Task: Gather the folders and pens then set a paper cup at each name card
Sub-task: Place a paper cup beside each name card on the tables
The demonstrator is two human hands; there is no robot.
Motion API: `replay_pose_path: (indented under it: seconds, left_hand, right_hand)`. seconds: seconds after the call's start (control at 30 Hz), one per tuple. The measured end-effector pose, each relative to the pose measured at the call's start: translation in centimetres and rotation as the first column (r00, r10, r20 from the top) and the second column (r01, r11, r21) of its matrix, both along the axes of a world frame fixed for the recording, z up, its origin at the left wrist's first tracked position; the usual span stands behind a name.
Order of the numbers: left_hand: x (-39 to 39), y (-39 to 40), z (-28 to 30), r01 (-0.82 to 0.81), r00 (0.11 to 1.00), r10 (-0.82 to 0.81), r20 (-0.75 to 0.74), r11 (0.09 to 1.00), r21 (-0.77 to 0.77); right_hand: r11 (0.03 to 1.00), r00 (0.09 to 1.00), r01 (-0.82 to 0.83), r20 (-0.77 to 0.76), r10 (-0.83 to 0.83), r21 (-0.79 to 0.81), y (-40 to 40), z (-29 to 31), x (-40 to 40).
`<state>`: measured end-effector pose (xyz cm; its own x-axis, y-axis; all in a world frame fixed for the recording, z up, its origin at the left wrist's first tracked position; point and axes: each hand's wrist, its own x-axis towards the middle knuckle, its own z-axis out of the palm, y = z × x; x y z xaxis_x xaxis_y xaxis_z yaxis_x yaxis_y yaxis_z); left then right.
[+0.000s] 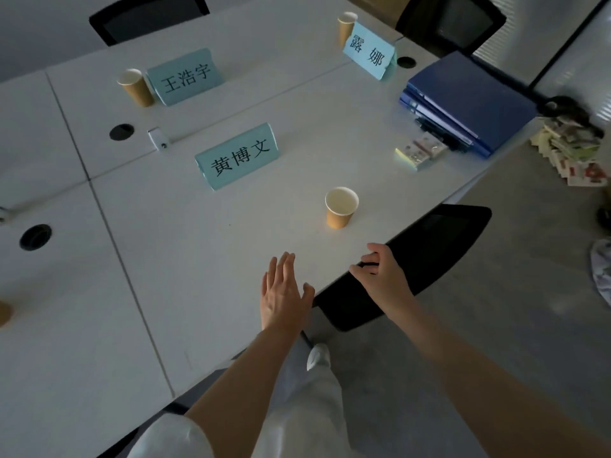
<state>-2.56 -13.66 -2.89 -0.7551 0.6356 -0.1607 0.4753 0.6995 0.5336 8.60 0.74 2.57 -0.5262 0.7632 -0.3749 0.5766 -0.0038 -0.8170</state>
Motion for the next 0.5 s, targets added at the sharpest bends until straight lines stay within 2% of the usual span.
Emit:
replay_pose_path:
  seconds: [0.3, 0.5]
  left_hand:
    - [-4.2, 6.9, -3.0, -0.023, 0.998, 0.031, 0.055, 0.989, -0.144]
    - [-4.3, 9.8, -5.0, -0.103, 0.988, 0.13, 0.087, 0.958, -0.266]
  right_hand:
    - [0.999, 0.995, -0.047, 0.086, 0.047, 0.004, 8.9, -3.3, -5.5]
    - [0.981, 0.979, -0.196, 0.055, 0.195, 0.012, 11.6, -5.8, -7.9]
